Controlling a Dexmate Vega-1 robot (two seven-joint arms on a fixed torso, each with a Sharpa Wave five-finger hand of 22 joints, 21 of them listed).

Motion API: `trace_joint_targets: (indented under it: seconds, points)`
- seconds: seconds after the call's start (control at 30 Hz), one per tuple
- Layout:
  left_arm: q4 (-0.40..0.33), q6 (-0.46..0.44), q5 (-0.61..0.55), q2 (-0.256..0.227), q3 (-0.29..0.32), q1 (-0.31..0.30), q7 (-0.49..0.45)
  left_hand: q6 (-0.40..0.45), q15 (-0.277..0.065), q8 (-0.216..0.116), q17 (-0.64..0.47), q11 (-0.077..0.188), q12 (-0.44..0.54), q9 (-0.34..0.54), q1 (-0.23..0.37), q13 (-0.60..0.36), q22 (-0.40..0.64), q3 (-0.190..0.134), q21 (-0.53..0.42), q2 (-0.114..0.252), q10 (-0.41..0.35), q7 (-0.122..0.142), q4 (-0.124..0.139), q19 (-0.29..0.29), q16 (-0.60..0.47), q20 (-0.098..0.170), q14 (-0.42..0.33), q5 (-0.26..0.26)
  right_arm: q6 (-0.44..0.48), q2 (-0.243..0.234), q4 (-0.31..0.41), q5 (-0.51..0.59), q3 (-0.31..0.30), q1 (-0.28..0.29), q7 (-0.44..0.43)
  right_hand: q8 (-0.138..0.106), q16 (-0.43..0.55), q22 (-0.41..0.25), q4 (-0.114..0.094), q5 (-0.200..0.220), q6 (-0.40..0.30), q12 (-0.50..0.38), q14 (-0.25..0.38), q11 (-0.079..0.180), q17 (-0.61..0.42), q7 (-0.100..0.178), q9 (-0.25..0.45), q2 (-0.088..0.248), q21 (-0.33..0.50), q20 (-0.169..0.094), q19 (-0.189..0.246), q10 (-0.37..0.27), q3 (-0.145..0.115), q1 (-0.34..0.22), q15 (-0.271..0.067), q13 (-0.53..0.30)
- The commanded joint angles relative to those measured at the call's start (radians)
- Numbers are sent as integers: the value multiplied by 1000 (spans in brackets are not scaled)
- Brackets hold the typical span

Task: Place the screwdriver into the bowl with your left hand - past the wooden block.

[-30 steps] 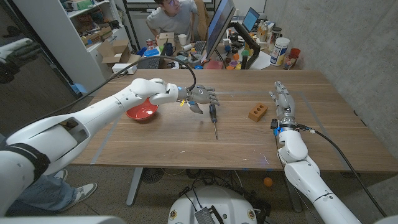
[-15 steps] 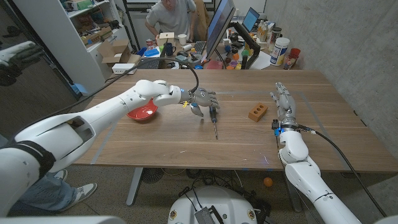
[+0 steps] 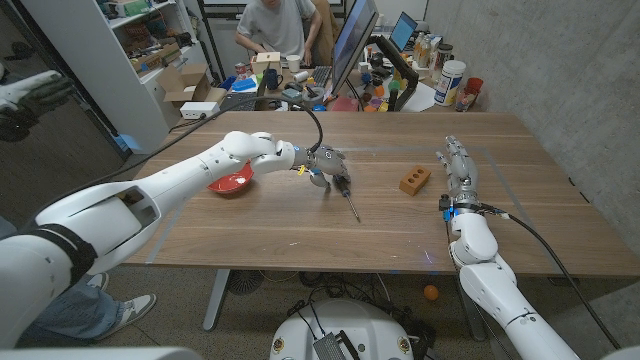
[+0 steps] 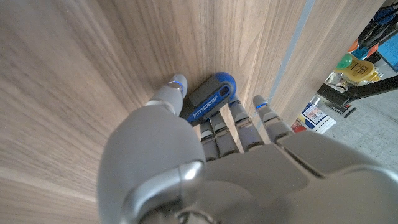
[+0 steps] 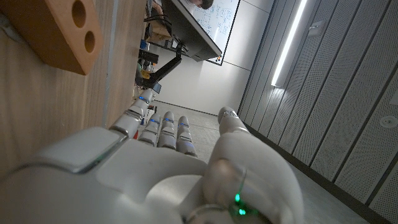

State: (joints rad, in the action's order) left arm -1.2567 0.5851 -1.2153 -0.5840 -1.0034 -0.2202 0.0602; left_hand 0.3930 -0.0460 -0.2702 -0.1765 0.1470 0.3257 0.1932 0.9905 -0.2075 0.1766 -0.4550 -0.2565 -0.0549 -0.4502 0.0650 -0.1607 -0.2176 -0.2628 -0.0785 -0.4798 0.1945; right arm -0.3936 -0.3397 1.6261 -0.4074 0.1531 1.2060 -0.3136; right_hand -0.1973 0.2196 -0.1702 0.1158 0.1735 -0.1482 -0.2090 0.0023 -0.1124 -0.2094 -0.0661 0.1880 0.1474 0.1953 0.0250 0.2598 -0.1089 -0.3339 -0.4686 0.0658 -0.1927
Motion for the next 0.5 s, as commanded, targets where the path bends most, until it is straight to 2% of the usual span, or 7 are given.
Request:
trace_joint_targets:
  seconds: [0.03,0.1,0.2,0.23,0.3,0.37,0.5]
  points:
    - [31,-21,26,24,-13,2,6,47,-62,-8,-5,8,3,6,26,-2,5,23,-35,3,-57,-12,1,-125,-15,16,-74,-3,-14,4,-23,-14,-9,-1,12,2,-3,-1,2,7,-3,4,4,-6,-1,7,3,-10,-3,7,2,-5,5,4,2,-4]
    - [30,-31,28,24,-11,-3,-3,115,-78,-23,-7,11,10,7,58,-3,6,27,-53,21,-115,-19,-2,-196,-27,36,-136,-5,-15,4,-27,-17,-9,-4,17,3,-3,-1,2,7,-2,4,4,-6,-1,7,3,-10,-3,7,3,-5,5,5,2,-4]
    - [29,-46,30,25,-9,-10,-20,191,-106,-39,-10,36,29,7,92,-3,5,32,-73,40,-213,-12,-4,-276,-54,68,-233,-13,-14,3,-31,-19,-8,-8,21,3,-4,-1,2,7,-2,4,4,-7,-1,7,3,-11,-3,7,3,-6,6,5,2,-4]
    - [29,-51,30,24,-8,-12,-27,230,-116,-47,-8,27,38,7,106,-4,5,34,-85,44,-256,-15,-5,-314,-64,82,-278,-16,-14,3,-33,-20,-8,-9,23,3,-4,-1,2,7,-2,4,4,-7,-1,7,3,-11,-3,7,3,-6,6,6,2,-4]
    - [27,-56,32,24,-9,-14,-30,274,-131,-58,-5,41,42,7,120,-3,6,31,-95,54,-293,-15,-4,-348,-70,88,-324,-17,-13,3,-34,-21,-8,-10,24,3,-4,-1,2,7,-2,4,4,-8,-1,7,3,-12,-3,7,3,-6,6,6,2,-4]
    - [20,-75,29,21,-4,-24,-51,341,-137,-78,-4,42,49,8,127,-3,7,29,-109,62,-340,-12,-1,-389,-77,95,-374,-15,-12,3,-36,-24,-7,-11,28,2,-4,-1,2,7,-2,4,4,-8,-1,7,3,-12,-3,7,3,-5,7,6,2,-4]
    - [11,-92,27,15,-1,-34,-75,412,-151,-97,-4,42,63,7,138,-3,8,25,-135,79,-422,-8,2,-459,-88,106,-448,-10,-10,2,-37,-26,-7,-12,31,2,-4,-1,2,7,-2,4,4,-8,-1,6,3,-13,-3,7,3,-5,8,7,1,-4]
